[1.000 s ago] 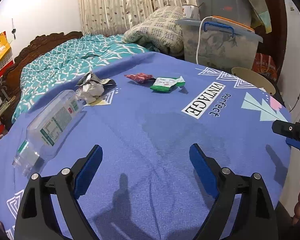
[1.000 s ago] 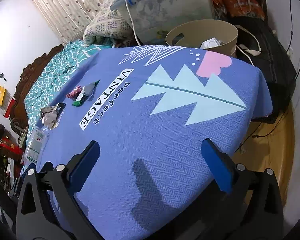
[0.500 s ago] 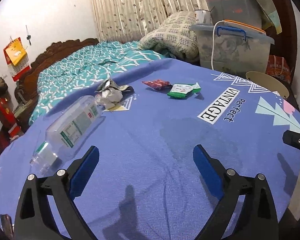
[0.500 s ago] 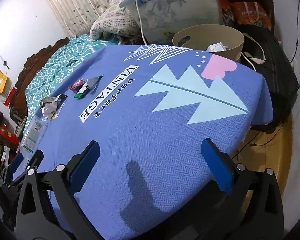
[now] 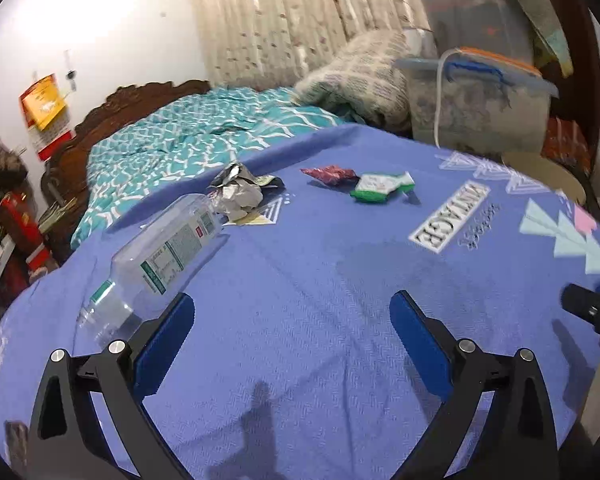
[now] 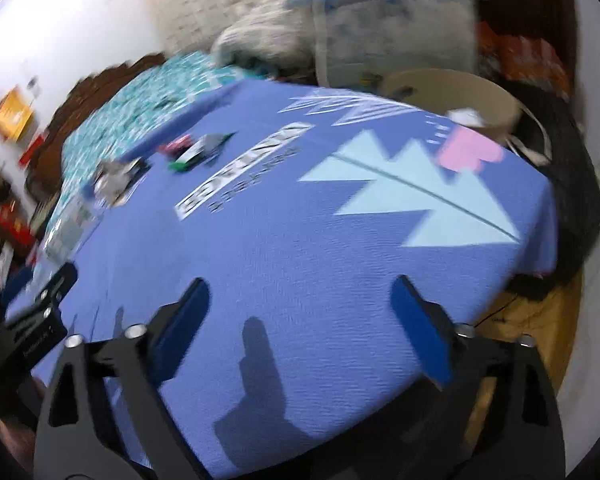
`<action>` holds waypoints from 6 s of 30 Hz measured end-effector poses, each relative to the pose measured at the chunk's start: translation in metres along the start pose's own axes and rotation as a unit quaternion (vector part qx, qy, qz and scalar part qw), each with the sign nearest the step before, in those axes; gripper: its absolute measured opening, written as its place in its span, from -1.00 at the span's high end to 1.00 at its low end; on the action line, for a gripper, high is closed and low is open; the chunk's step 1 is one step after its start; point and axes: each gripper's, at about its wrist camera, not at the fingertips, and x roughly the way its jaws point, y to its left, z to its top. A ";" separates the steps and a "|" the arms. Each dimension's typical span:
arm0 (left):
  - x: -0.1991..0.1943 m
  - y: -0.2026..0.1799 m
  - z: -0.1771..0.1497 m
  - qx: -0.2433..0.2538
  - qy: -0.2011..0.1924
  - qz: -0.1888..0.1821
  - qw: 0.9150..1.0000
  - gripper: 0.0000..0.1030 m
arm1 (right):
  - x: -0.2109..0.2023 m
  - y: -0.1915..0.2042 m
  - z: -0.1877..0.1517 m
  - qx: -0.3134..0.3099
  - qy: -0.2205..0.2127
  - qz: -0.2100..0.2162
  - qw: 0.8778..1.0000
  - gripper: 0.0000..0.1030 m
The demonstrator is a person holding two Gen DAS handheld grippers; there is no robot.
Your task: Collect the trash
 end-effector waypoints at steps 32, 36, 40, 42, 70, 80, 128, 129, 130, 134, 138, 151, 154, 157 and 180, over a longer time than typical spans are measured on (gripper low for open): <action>0.061 0.166 0.016 -0.151 0.172 -0.022 0.973 -0.25 | 0.308 0.361 0.171 -0.301 0.280 0.208 0.887 0.35; 0.053 0.163 0.014 -0.139 0.165 -0.016 0.976 -0.24 | 0.261 0.332 0.142 -0.349 0.306 0.247 0.851 0.39; 0.037 0.163 0.011 -0.154 0.149 -0.043 0.976 -0.23 | 0.187 0.263 0.106 -0.378 0.314 0.282 0.824 0.39; 0.026 0.156 0.009 -0.151 0.141 -0.055 0.977 -0.23 | 0.154 0.228 0.094 -0.378 0.304 0.299 0.822 0.37; -0.042 0.136 0.010 -0.171 0.111 -0.085 0.975 -0.17 | 0.026 0.146 0.152 -0.252 0.113 0.317 0.907 0.85; -0.033 0.091 0.046 -0.147 0.095 -0.130 0.976 -0.17 | 0.086 0.099 0.120 -0.202 0.160 0.274 0.927 -0.75; 0.058 -0.259 0.250 0.069 0.121 -0.392 0.909 -0.14 | 0.085 -0.287 0.221 0.092 0.020 0.065 0.993 0.62; 0.073 -0.278 0.252 0.072 0.135 -0.392 0.907 -0.14 | 0.088 -0.284 0.218 0.094 0.021 0.063 0.993 0.61; 0.088 -0.293 0.251 0.075 0.147 -0.389 0.907 -0.14 | 0.092 -0.282 0.216 0.098 0.021 0.063 0.993 0.61; 0.139 -0.341 0.247 0.092 0.184 -0.373 0.905 -0.18 | 0.102 -0.281 0.217 0.106 0.022 0.068 0.992 0.14; 0.167 -0.361 0.240 0.090 0.208 -0.350 0.909 -0.41 | 0.096 -0.291 0.215 0.111 -0.013 0.052 0.992 -0.40; 0.081 -0.265 0.213 0.076 0.104 -0.288 0.949 -0.44 | 0.018 -0.239 0.179 0.131 -0.082 0.077 0.985 -0.40; 0.058 -0.233 0.194 0.077 0.081 -0.246 0.963 -0.44 | 0.001 -0.213 0.158 0.135 -0.099 0.080 0.983 -0.40; 0.036 -0.198 0.176 0.071 0.071 -0.218 0.971 -0.44 | -0.012 -0.189 0.137 0.142 -0.105 0.086 0.981 -0.40; -0.002 0.105 0.053 -0.162 0.072 -0.117 0.977 -0.41 | -0.005 0.001 0.070 -0.013 0.007 0.159 0.987 -0.05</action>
